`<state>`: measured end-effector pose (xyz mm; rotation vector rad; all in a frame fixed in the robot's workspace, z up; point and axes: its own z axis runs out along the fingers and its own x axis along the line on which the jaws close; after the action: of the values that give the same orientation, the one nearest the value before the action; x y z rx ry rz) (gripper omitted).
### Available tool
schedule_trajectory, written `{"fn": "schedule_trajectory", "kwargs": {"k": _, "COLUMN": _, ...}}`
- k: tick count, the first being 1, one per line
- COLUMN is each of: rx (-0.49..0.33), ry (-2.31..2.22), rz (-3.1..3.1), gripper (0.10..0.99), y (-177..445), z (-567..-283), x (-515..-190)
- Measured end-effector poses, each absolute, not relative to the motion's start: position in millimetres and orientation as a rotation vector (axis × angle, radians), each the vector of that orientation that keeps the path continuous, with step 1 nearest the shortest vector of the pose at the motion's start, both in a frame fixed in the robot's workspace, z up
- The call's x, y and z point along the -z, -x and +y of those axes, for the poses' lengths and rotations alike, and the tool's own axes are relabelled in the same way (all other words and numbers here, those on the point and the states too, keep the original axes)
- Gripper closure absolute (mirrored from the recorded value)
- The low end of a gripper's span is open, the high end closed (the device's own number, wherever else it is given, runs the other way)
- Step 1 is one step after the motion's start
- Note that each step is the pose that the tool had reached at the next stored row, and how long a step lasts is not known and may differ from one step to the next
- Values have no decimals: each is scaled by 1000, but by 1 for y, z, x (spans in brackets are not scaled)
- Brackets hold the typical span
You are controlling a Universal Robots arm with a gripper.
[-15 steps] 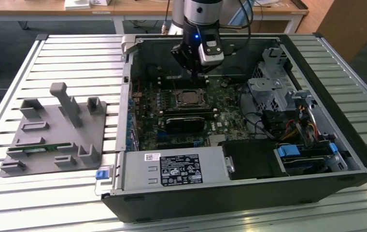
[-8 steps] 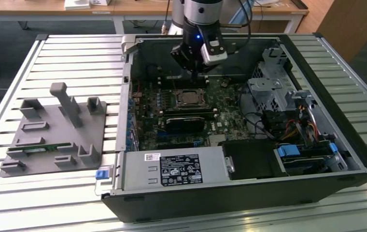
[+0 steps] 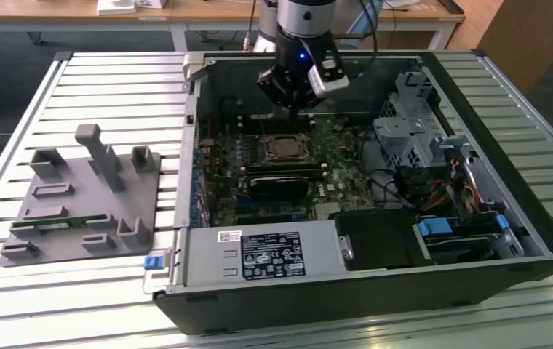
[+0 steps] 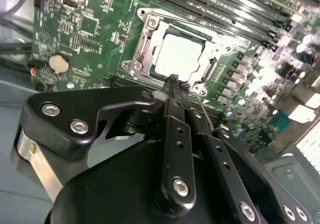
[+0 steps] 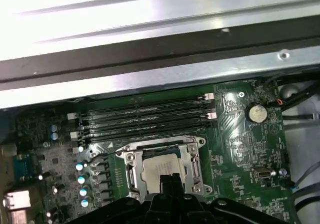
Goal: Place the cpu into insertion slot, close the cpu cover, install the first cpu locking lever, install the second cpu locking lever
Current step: 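Install the first cpu locking lever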
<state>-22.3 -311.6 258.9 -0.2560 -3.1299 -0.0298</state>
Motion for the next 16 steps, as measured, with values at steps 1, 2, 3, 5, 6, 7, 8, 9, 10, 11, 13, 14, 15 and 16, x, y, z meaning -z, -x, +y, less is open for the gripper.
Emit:
{"fn": "schedule_trajectory", "kwargs": {"k": 1, "rx": 30, "ry": 228, "rz": -3132, "gripper": 980, "y": 22, "z": -312, "x": -259}}
{"fn": "schedule_trajectory", "kwargs": {"k": 2, "rx": 30, "ry": 198, "rz": -3134, "gripper": 980, "y": 22, "z": -312, "x": -259}}
{"fn": "schedule_trajectory", "kwargs": {"k": 3, "rx": 30, "ry": 170, "rz": -3135, "gripper": 980, "y": 22, "z": -312, "x": -259}}
{"fn": "schedule_trajectory", "kwargs": {"k": 5, "rx": 30, "ry": 113, "rz": -3137, "gripper": 980, "y": 22, "z": -312, "x": -259}}
{"fn": "schedule_trajectory", "kwargs": {"k": 6, "rx": 30, "ry": 85, "rz": -3138, "gripper": 980, "y": 22, "z": -312, "x": -259}}
{"fn": "schedule_trajectory", "kwargs": {"k": 7, "rx": 30, "ry": 57, "rz": -3139, "gripper": 980, "y": 22, "z": -312, "x": -259}}
{"fn": "schedule_trajectory", "kwargs": {"k": 8, "rx": 30, "ry": 28, "rz": -3139, "gripper": 980, "y": 22, "z": -312, "x": -259}}
{"fn": "schedule_trajectory", "kwargs": {"k": 9, "rx": 30, "ry": 0, "rz": -3139, "gripper": 980, "y": 22, "z": -312, "x": -259}}
{"fn": "schedule_trajectory", "kwargs": {"k": 10, "rx": 30, "ry": -20, "rz": -3139, "gripper": 980, "y": 22, "z": -312, "x": -259}}
{"fn": "schedule_trajectory", "kwargs": {"k": 11, "rx": 31, "ry": -26, "rz": -3139, "gripper": 980, "y": 24, "z": -312, "x": -259}}
{"fn": "schedule_trajectory", "kwargs": {"k": 13, "rx": 31, "ry": -26, "rz": -3141, "gripper": 980, "y": 30, "z": -312, "x": -259}}
{"fn": "schedule_trajectory", "kwargs": {"k": 14, "rx": 31, "ry": -26, "rz": -3143, "gripper": 980, "y": 34, "z": -312, "x": -259}}
{"fn": "schedule_trajectory", "kwargs": {"k": 15, "rx": 32, "ry": -26, "rz": -3145, "gripper": 980, "y": 38, "z": -312, "x": -259}}
{"fn": "schedule_trajectory", "kwargs": {"k": 16, "rx": 33, "ry": -26, "rz": -3147, "gripper": 980, "y": 43, "z": -312, "x": -259}}
